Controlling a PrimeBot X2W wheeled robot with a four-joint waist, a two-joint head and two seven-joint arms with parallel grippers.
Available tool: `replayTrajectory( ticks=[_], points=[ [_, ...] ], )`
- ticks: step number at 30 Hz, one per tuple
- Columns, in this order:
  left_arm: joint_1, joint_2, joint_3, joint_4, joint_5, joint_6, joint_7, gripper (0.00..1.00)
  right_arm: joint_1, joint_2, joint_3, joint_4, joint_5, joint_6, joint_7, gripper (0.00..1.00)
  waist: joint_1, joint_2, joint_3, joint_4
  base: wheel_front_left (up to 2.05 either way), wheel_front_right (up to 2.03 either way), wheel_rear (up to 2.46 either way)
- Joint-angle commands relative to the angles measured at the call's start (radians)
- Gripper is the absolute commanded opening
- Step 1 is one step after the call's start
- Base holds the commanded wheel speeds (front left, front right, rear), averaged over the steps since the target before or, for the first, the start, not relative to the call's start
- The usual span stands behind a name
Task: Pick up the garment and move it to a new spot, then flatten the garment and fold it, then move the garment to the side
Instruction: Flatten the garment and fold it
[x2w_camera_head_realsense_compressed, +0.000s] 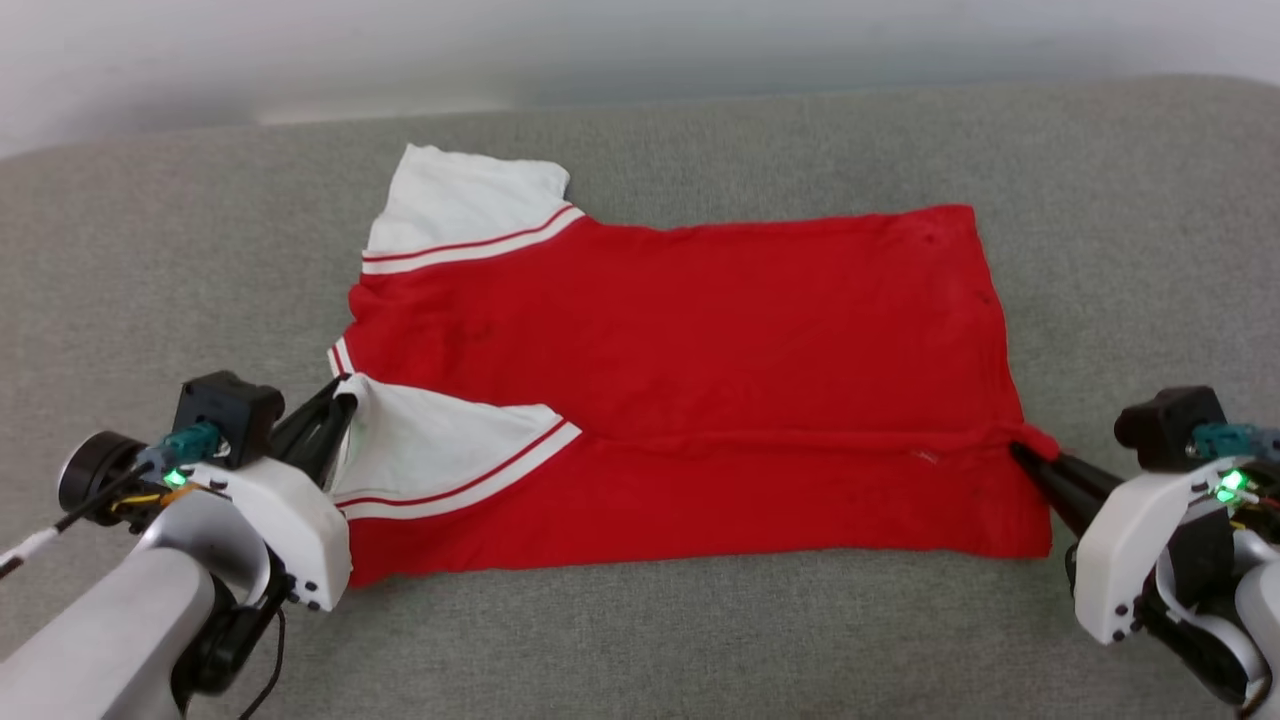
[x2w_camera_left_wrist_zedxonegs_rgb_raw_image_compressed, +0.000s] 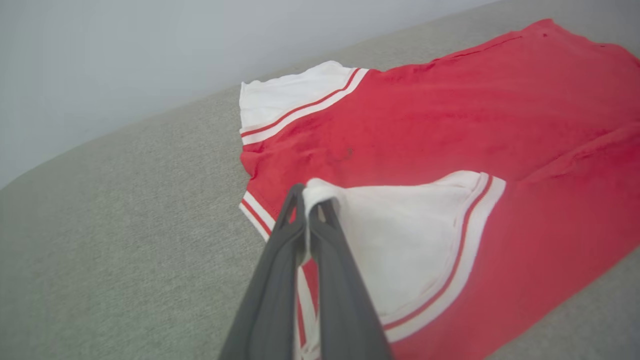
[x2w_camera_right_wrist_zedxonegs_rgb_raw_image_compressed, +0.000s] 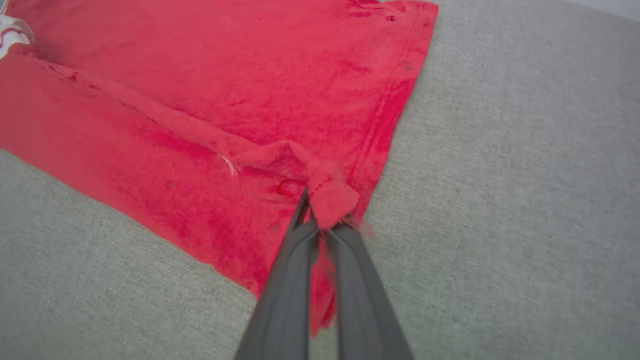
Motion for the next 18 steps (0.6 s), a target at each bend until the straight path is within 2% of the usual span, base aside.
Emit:
replayTrajectory(
  ticks=[1, 9, 18],
  points=[
    [-0.030, -0.015, -0.004, 0.033, 0.009, -0.018, 0.001, 0.00, -0.034, 0.003, 0.001, 0.016, 0.002, -0.001, 0.001, 0.00, -0.0002, 0.0000, 0.041, -0.007, 0.00, 0.00, 0.00],
    [-0.091, -0.069, -0.044, 0.197, 0.014, -0.093, 0.016, 0.00, -0.115, 0.002, 0.060, 0.107, 0.010, -0.001, 0.039, 0.00, -0.0002, 0.0000, 0.094, -0.009, 0.00, 0.00, 0.00],
    [-0.111, -0.129, -0.083, 0.359, -0.001, -0.160, 0.020, 0.00, -0.150, 0.003, 0.128, 0.175, 0.055, -0.001, 0.017, 0.00, -0.0002, 0.0000, 0.077, -0.005, 0.00, 0.00, 0.00]
  ],
)
